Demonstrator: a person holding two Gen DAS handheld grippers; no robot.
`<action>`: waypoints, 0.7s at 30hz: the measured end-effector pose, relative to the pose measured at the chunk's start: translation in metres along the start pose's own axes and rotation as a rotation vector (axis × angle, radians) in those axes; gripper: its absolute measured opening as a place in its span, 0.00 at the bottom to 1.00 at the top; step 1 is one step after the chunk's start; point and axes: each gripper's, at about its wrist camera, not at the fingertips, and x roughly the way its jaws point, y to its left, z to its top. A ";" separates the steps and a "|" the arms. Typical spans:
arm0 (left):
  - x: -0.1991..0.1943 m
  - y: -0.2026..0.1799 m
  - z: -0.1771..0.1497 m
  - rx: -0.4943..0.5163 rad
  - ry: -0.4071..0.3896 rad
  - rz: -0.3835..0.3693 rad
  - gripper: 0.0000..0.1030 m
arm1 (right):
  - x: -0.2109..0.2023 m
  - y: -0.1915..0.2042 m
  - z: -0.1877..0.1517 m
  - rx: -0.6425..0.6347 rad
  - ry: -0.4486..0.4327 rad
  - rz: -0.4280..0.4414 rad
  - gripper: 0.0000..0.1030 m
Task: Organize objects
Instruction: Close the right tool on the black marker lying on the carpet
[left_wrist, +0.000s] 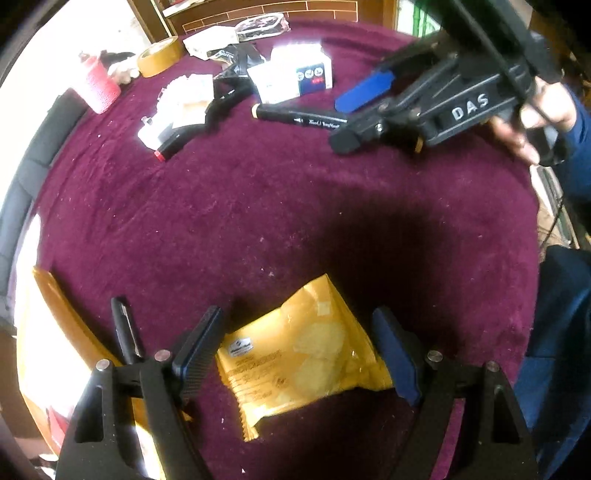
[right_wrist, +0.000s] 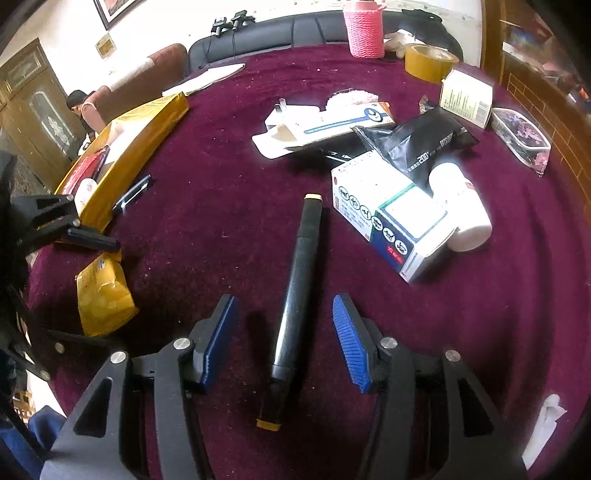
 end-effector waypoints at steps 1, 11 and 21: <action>0.002 0.003 0.002 -0.030 -0.002 -0.020 0.74 | 0.000 0.001 0.000 -0.001 -0.004 -0.002 0.53; -0.010 0.086 -0.003 -0.561 -0.074 -0.029 0.73 | 0.001 0.007 -0.002 -0.014 -0.001 -0.024 0.57; -0.025 0.022 -0.009 -0.017 -0.035 0.033 0.74 | 0.001 0.003 -0.003 -0.009 -0.011 0.006 0.61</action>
